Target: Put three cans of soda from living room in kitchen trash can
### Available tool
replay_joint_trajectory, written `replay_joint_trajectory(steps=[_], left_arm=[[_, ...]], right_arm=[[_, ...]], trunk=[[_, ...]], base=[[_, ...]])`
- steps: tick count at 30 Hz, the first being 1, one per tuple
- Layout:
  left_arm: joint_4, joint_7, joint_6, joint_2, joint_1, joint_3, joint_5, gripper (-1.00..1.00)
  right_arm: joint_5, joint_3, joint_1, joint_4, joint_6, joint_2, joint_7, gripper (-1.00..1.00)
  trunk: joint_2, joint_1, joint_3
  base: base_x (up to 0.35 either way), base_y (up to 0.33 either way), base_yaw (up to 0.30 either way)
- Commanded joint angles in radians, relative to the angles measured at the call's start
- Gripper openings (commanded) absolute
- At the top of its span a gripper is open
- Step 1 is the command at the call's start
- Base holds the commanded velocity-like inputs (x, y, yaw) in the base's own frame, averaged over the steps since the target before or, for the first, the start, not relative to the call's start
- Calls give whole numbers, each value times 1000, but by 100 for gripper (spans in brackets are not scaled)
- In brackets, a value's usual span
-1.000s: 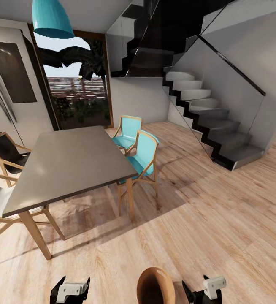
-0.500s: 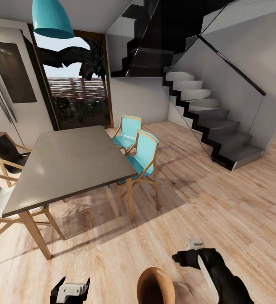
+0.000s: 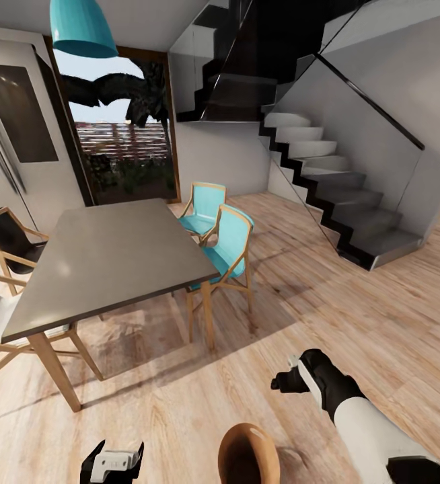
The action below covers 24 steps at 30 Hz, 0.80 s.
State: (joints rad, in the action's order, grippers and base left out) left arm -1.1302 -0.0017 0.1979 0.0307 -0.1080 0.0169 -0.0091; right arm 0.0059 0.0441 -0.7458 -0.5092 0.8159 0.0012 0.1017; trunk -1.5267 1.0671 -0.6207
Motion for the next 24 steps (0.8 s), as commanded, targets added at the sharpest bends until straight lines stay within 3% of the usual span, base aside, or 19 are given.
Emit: replay_joint_trajectory(steps=[1,24], left_arm=[[0,1,0,0,0,0,-1,100],[1,-6,0,0,0,0,0,100]], right_arm=[[1,0,-4,7,-3,1,0,100],[3,11,-15,28,-12,20,-11,100]], trunk=[[-7,4,-3],[-168,92,-75]], base=[[0,0,0],[0,0,0]])
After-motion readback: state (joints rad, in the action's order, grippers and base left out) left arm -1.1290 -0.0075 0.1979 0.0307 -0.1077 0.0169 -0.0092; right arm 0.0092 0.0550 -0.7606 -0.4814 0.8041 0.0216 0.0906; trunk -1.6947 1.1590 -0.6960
